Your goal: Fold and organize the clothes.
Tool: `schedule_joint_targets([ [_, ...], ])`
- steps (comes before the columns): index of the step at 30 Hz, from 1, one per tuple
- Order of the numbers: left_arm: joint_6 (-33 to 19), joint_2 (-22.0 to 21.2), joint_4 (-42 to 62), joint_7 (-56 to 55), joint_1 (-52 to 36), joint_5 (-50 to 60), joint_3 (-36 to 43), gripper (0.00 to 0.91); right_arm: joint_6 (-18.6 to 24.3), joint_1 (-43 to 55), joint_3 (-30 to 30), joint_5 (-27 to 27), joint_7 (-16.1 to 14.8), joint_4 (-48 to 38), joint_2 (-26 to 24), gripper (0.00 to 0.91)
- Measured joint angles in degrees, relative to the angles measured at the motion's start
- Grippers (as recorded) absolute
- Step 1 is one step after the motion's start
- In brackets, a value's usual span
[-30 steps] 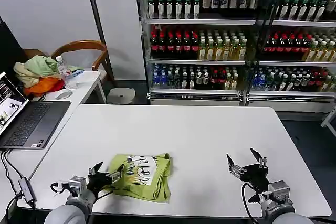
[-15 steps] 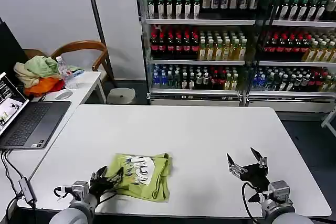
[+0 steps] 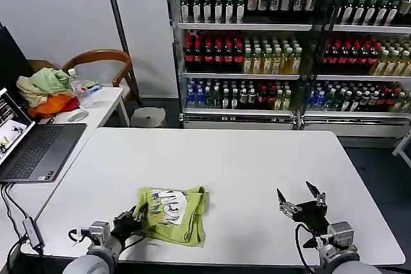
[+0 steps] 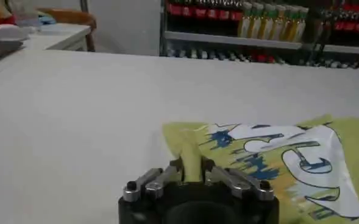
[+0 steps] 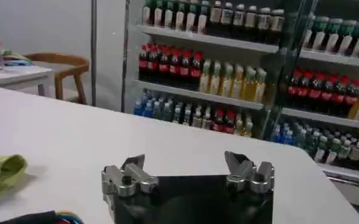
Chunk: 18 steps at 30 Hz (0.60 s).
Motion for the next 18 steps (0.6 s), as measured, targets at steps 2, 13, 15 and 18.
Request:
schedule_joint_targets([
  [2,0.0,-0.3,-0.4,0.4,0.0,-0.1,-0.5,0.040,0.0,0.2,-0.1,0.0,0.0,0.0,0.0,0.907],
  [13,2.1,1.4,-5.4,-0.5,-0.1,-5.5,-7.2,0.040,0.0,1.1,-0.7,0.1,0.0,-0.1,-0.8,0.907],
  [15,2.9,2.3,-5.8,-1.0,0.2,-7.2,-9.7,0.040,0.1,1.4,-0.9,0.1,0.0,-0.1,-0.8,0.907],
  [18,4.4,4.0,-6.2,-2.4,0.7,-10.9,-14.1,0.040,0.3,1.7,-1.4,0.1,0.0,-0.2,-0.7,0.907],
])
